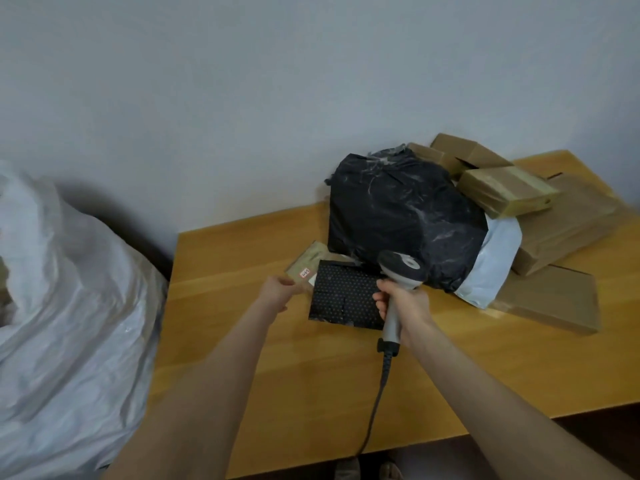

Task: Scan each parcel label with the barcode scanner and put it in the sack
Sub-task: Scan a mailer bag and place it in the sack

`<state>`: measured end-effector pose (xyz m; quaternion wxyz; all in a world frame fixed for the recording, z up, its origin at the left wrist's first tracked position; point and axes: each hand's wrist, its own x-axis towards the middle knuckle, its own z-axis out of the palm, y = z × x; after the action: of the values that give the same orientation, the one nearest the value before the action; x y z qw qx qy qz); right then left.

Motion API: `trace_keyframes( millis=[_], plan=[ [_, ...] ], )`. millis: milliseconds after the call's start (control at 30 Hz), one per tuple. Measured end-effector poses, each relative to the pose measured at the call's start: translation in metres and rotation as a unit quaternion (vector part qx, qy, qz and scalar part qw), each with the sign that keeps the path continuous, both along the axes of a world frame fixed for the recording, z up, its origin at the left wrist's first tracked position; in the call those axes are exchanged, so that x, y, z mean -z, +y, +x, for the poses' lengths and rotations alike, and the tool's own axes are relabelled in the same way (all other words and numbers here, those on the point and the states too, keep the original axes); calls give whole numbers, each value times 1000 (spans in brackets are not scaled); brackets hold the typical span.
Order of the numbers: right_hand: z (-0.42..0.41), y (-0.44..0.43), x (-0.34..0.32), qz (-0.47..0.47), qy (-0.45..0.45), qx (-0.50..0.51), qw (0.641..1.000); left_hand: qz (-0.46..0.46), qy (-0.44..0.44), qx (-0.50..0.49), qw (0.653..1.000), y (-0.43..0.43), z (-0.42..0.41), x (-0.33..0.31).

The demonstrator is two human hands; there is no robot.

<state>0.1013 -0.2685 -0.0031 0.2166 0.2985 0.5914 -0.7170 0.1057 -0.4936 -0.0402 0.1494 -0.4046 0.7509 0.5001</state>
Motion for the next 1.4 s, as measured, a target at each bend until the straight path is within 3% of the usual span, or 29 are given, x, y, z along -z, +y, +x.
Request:
trace_keyframes(
  millis=[300,433,500,567,633,800,900,967,1000,1033,1100,1133,1200,1400],
  plan=[
    [13,1,7,4,6,1,1000,73,5,-36,997,45,11,42],
    [21,8,8,0,6,18,1000,71,60,-80,992,43,11,38],
    [23,9,0,-28,14,36,999,45,118,-44,991,26,10,14],
    [24,7,-13,-64,22,50,996,-45,208,42,976,10,13,-23],
    [25,3,-29,-105,25,57,993,-174,317,140,922,1,22,-61],
    [19,-16,-75,-159,46,-1,986,-398,498,309,706,5,56,-114],
    [16,-25,-93,-108,60,-19,992,-419,523,315,672,-2,66,-123],
    [17,-30,-100,-78,76,-17,994,-414,500,324,688,-10,69,-122],
    [17,-32,-101,-68,85,-12,994,-403,469,319,718,-15,69,-121],
    [17,-33,-101,-62,93,-3,994,-361,427,304,772,-19,71,-121],
    [19,-35,-104,-53,112,8,992,-135,327,184,917,-26,76,-129],
    [20,-35,-106,-52,121,6,991,-15,286,107,952,-30,76,-133],
    [22,-36,-109,-59,139,-4,989,93,230,28,968,-33,71,-139],
    [31,-32,-107,-52,176,-43,982,146,217,-30,965,-14,58,-148]
  ],
)
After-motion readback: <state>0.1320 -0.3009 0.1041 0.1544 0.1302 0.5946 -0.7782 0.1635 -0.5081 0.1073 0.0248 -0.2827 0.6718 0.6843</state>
